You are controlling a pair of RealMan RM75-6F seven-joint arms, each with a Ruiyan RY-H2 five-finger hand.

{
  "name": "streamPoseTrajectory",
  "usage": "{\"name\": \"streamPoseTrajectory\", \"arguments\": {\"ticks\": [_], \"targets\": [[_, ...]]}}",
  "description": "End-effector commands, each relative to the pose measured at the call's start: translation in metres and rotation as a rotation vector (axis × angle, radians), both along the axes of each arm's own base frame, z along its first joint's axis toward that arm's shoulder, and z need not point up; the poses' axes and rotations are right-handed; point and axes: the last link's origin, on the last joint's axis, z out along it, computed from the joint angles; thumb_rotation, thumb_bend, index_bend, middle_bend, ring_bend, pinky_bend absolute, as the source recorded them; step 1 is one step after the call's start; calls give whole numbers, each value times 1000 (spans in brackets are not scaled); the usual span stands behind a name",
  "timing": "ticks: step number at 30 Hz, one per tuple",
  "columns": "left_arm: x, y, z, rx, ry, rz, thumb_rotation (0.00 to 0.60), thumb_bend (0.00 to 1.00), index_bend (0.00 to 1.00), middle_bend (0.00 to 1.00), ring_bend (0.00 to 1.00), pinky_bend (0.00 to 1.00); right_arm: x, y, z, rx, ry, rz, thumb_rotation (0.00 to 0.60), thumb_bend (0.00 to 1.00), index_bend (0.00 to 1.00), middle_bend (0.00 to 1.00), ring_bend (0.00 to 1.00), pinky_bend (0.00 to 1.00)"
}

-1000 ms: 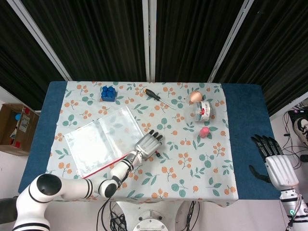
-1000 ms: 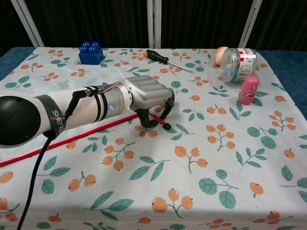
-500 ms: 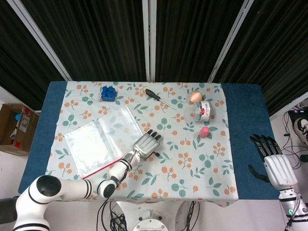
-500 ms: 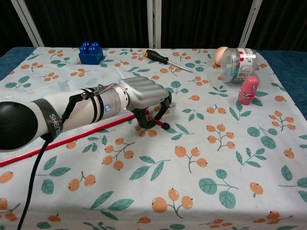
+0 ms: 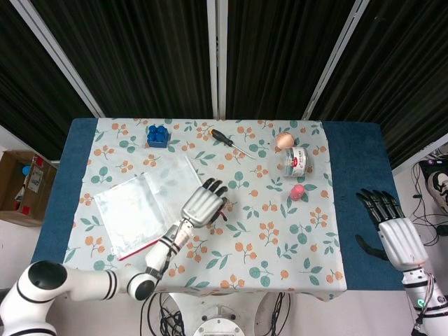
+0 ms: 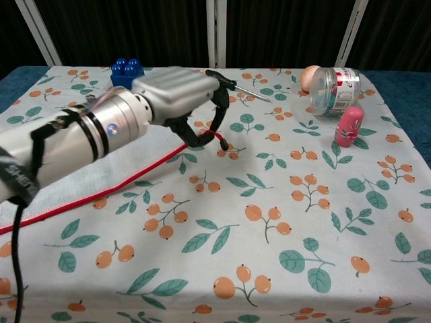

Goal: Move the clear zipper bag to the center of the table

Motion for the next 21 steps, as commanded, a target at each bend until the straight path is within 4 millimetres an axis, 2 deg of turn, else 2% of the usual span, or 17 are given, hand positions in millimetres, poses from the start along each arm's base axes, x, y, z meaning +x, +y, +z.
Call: {"name": "streamPoseTrajectory", "arguments": {"ticks": [1, 5, 10, 16, 21], "targets": [[-13, -21, 47, 112, -159, 13, 600, 415, 651, 235, 135, 150, 15, -12, 3, 17, -18, 57, 600, 234, 0, 52, 0, 0], [-21, -38, 78, 219, -244, 24, 600, 411, 669, 260, 170, 173, 46, -34, 3, 77, -45, 159, 600, 235, 0, 52, 0, 0], [-32, -52, 101, 322, -278, 58, 600, 400, 680, 328, 237, 248, 90, -63, -8, 171, -21, 269, 600, 233, 0, 57, 0, 0], [-50, -67, 121, 458, -287, 95, 600, 395, 692, 437, 357, 407, 151, -99, -30, 273, 11, 369, 600, 227, 6, 59, 0, 0], [-63, -78, 132, 520, -289, 120, 600, 391, 703, 523, 456, 531, 198, -119, -59, 359, 32, 431, 600, 226, 34, 63, 0, 0]]}}
